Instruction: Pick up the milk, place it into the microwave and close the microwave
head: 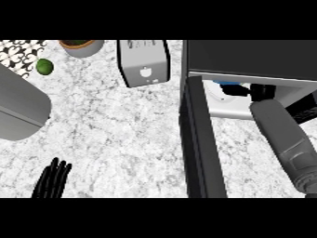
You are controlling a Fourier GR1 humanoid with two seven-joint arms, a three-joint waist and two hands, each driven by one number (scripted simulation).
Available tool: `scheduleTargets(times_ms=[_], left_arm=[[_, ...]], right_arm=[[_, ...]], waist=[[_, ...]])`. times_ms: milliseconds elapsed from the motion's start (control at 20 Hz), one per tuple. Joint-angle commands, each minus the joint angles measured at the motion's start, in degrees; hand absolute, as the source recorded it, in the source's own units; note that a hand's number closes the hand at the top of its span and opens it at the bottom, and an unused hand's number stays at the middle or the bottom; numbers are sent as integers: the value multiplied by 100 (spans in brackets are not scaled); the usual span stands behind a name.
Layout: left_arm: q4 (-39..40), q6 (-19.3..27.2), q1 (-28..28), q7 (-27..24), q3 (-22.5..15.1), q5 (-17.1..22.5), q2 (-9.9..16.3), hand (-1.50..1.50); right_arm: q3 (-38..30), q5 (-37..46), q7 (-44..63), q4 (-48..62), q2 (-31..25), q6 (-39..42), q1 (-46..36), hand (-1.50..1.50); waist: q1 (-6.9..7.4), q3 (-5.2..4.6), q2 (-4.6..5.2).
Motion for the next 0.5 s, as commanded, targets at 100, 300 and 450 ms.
scheduleTargets(times_ms=[100, 300, 450], left_arm=[[187, 39, -145, 14, 16, -157, -3, -150], [-130, -40, -6, 131, -14, -112, 132, -150], [53, 175, -288, 193, -164, -321, -146, -150]], right_arm=[[205, 362, 196, 451, -249, -459, -291, -150], [215, 387, 224, 582, -265, -284, -376, -150], [209, 367, 45, 587, -112, 0, -371, -150]], waist=[[96, -18, 50], [173, -9, 59], [91, -6, 65]])
